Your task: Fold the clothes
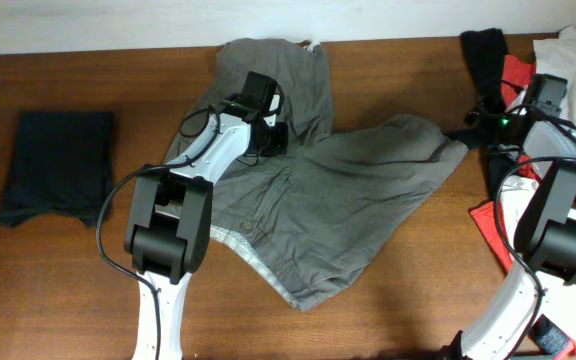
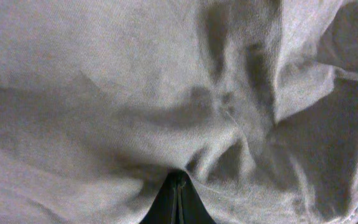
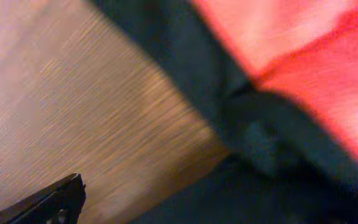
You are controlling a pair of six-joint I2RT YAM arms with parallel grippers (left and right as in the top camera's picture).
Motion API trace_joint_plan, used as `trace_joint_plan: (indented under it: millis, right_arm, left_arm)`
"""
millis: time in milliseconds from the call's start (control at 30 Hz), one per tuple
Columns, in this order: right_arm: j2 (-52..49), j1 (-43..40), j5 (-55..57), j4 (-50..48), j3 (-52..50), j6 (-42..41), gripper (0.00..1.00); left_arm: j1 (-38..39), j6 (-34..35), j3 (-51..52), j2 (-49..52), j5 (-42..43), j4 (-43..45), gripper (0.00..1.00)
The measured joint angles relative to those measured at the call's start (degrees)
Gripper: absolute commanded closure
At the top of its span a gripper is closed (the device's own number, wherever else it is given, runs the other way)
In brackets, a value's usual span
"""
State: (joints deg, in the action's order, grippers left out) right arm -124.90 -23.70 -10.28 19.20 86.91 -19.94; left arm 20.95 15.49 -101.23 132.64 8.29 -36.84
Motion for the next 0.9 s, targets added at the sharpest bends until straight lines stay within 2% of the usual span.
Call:
trace_joint_plan:
  millis: [300,533,667,800,867,900]
  right_arm:
    - [0.00,-9.75,2.80,-0.79,0.02,0.68,0.01]
    - [-0.26,-17.33,-7.56,3.91,4.33,2.40,0.01]
    - [-0.44,-18.16,-16.39,10.34,11.43,3.76,0.01]
    - [-0.42,-16.31,-22.10,22.21,21.22,4.90,0.00]
    - [-0.39,-14.78,-23.58,28.30,24.28,5.20,0.03]
    - [-0.39,-13.90,-24.11,30.93,25.20,5.40,0.09]
  left_arm:
    - [0.00,0.00,0.00,0.02,-0.17,0.35,0.99]
    - [0.00,0.00,0.00,0.09,-0.39,1.11,0.99]
    - [0.00,0.00,0.00,0.13,-0.39,1.22,0.99]
    - [0.00,0.00,0.00,0.13,-0.42,1.33,0.99]
    - [0.00,0.02,0.00,0.13,-0.42,1.36,0.99]
    - [0.00,0.02,0.00,0.13,-0.42,1.36,0.99]
